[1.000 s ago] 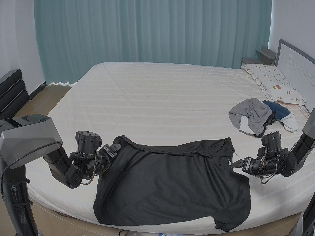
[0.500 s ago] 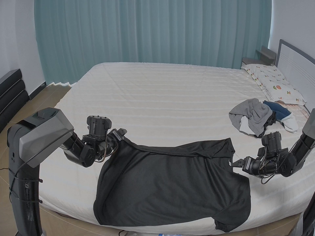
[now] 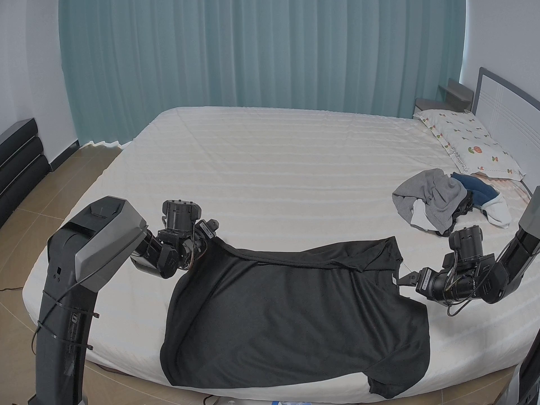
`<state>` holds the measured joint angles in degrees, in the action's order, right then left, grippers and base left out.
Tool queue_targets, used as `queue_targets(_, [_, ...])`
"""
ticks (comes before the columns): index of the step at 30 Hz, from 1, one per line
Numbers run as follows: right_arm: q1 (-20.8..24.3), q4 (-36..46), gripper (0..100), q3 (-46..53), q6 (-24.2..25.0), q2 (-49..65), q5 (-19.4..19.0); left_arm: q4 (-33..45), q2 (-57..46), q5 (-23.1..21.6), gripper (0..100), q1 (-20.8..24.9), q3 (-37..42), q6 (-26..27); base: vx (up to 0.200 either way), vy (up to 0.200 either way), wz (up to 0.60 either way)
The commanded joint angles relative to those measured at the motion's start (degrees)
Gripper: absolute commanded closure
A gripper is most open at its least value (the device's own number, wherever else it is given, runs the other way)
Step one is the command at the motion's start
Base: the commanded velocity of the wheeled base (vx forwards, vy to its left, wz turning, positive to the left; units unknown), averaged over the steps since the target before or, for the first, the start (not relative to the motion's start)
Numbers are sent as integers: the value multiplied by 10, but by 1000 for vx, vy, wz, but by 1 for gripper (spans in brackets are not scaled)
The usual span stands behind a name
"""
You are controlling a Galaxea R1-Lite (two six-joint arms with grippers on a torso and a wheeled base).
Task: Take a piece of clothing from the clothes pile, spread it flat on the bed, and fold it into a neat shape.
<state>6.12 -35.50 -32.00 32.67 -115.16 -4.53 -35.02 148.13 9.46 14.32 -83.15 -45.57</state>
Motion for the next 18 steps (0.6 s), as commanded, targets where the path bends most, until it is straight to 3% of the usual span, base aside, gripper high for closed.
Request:
queue_targets(1, [-1,-1,0,-3,0,-3,0,-3,22,1,100,1,-10,0,0,0,0])
queue_targets(6, [-4,-1,0,-38,3,-13,1,-17,27,19,100,-5,-33,-6,0,0,0])
queue_targets(13, [-5,8,0,-139,53,-60,8,-57,52,55,100,-22,-72,-4,0,0,0])
queue_targets(18, [3,11,0,-240,76,-140,40,-76,68,90,100,-29,-97,0,0,0,0])
